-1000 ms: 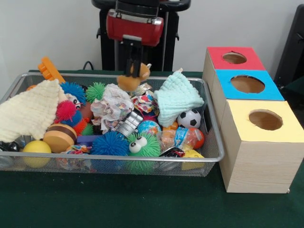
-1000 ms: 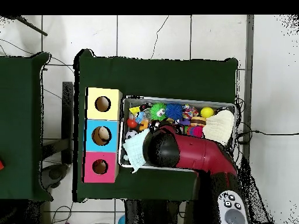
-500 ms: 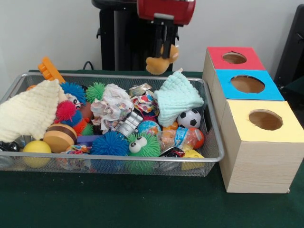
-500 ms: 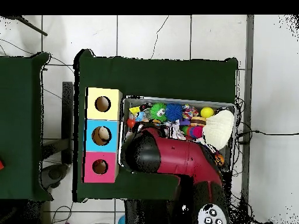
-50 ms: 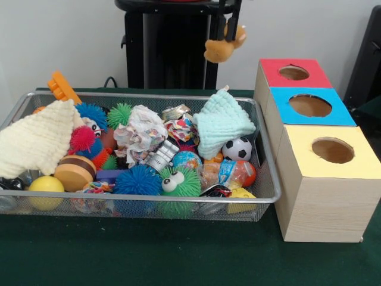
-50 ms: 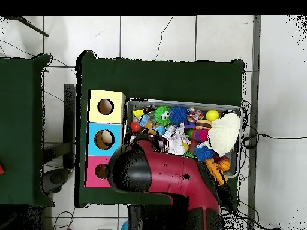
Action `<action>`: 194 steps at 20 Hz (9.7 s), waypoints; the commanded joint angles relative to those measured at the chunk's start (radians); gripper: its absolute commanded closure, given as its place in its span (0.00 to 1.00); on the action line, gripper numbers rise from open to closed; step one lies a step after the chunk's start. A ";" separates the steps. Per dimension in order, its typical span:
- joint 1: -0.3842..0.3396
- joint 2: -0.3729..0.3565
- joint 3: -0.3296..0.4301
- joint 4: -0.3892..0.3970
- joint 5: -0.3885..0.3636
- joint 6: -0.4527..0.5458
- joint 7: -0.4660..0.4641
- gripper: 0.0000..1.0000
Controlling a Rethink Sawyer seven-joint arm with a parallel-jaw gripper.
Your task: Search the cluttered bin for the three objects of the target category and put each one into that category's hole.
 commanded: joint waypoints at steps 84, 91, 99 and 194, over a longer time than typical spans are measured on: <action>0.656 0.234 -0.281 0.210 0.351 -0.238 0.448 1.00; 0.679 0.263 -0.289 0.195 0.388 -0.248 0.439 1.00; 0.678 0.305 -0.288 0.168 0.410 -0.267 0.420 1.00; 0.656 0.358 -0.265 0.171 0.452 -0.354 0.401 1.00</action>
